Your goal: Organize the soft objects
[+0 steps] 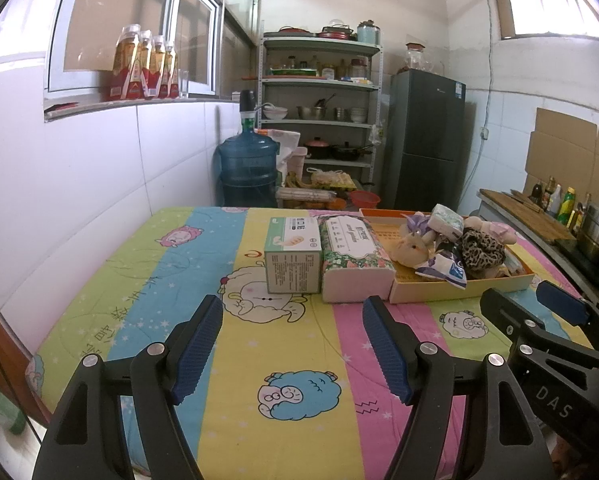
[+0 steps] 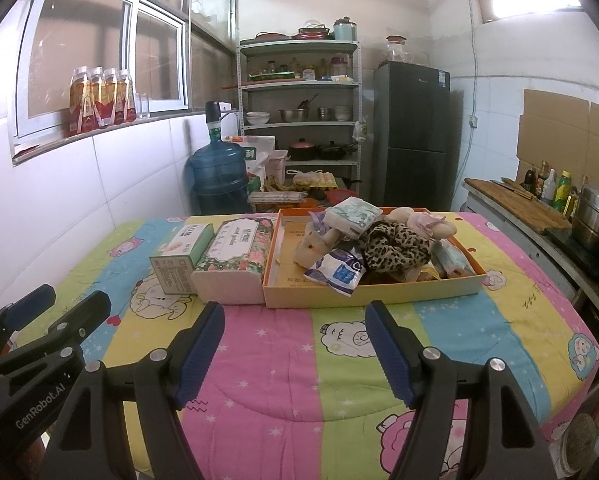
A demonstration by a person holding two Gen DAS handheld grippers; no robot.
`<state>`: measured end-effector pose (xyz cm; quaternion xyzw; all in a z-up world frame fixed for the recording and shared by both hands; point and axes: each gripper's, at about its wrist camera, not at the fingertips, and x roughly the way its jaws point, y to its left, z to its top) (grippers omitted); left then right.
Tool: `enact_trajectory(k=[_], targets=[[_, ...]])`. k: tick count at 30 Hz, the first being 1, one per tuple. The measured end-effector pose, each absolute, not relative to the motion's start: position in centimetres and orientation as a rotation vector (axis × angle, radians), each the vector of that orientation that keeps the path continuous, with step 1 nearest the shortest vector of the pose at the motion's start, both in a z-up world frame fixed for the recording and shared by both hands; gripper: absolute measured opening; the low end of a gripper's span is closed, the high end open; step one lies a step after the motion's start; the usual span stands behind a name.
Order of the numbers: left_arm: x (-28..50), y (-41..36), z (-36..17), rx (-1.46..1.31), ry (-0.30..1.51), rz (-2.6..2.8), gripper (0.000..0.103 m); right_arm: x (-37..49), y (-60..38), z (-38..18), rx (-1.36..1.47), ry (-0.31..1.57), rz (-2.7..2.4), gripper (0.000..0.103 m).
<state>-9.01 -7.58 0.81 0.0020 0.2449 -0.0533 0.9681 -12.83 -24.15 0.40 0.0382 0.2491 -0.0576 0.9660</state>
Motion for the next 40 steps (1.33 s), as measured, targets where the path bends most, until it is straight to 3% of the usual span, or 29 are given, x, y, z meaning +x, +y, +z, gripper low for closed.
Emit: enact_trajectory(k=[40], targets=[[-9.10, -7.13, 0.42, -0.013, 0.495, -0.105, 0.074, -12.67, -23.95, 0.27, 0.081, 0.513, -0.115, 0.072]])
